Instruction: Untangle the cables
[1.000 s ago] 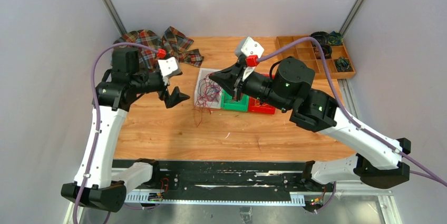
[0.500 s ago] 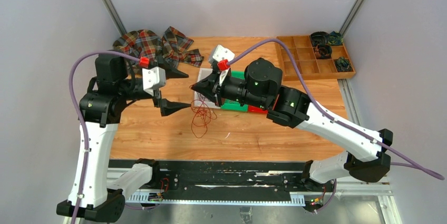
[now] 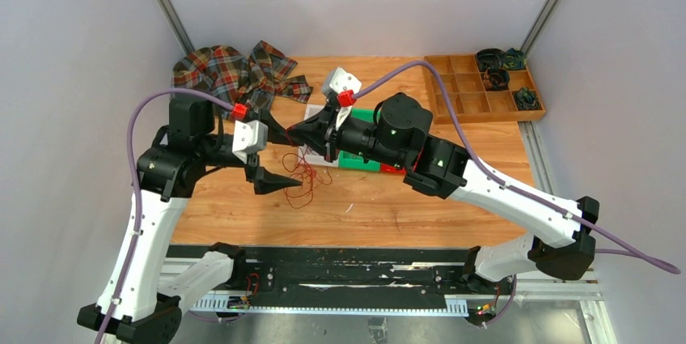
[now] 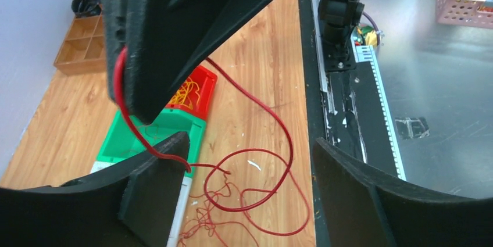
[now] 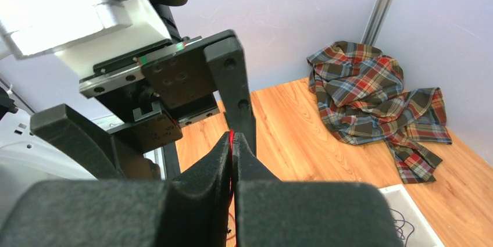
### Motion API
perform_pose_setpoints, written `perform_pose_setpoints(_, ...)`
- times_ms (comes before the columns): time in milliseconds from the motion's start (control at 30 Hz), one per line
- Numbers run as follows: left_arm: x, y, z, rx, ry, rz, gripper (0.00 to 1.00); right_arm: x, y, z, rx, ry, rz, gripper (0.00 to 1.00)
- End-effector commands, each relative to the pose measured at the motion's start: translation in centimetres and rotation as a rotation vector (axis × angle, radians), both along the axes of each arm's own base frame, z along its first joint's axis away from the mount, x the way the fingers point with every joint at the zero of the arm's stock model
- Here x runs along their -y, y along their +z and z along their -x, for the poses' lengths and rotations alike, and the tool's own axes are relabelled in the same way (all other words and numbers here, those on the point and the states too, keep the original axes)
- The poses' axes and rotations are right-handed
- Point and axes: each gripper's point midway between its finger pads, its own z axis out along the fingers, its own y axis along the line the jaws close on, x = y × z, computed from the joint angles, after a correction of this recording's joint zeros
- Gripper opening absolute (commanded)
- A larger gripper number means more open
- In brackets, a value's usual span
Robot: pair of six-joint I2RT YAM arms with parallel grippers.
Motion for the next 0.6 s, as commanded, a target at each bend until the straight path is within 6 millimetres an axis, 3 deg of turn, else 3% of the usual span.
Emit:
perform_pose_setpoints(0, -0.1, -0.9, 0.0, 0.018, 0.036, -0.039, 0.77, 0.0, 2.0, -0.2, -0.014, -0.014, -0.109, 0.01)
perform_pose_setpoints(100, -0.1, -0.2, -1.6, 0.001, 0.126, -0.019, 0.61, -0.3, 1.9, 0.0, -0.03, -0.001, -0.117, 0.01)
perform_pose_setpoints(167, 0.1, 1.8, -3.0, -0.019, 0.219, 0.076, 0.46, -0.4, 1.6, 0.2, -0.042, 0.008, -0.124, 0.01)
perform_pose_setpoints(300, -0.2, 3.9, -3.8, 0.02, 0.319, 0.22, 0.02, 0.3, 1.4, 0.4, -0.049, 0.001, -0.146, 0.01)
perform_pose_setpoints(367, -0.3, 3.7, -4.3, 0.007, 0.339, 0.214, 0.01, 1.1, 1.6, 0.3, -0.049, -0.02, -0.16, 0.06)
perform_pose_setpoints(467, -0.4, 3.6, -4.5, 0.01, 0.345, 0.182, 0.01, 2.4, 1.7, -0.1, -0.048, -0.068, -0.178, 0.36)
perform_pose_setpoints(567, -0.6, 4.1, -4.7, 0.028, 0.36, 0.176, 0.01, 4.4, 1.7, -0.7, -0.036, -0.138, -0.199, 0.56)
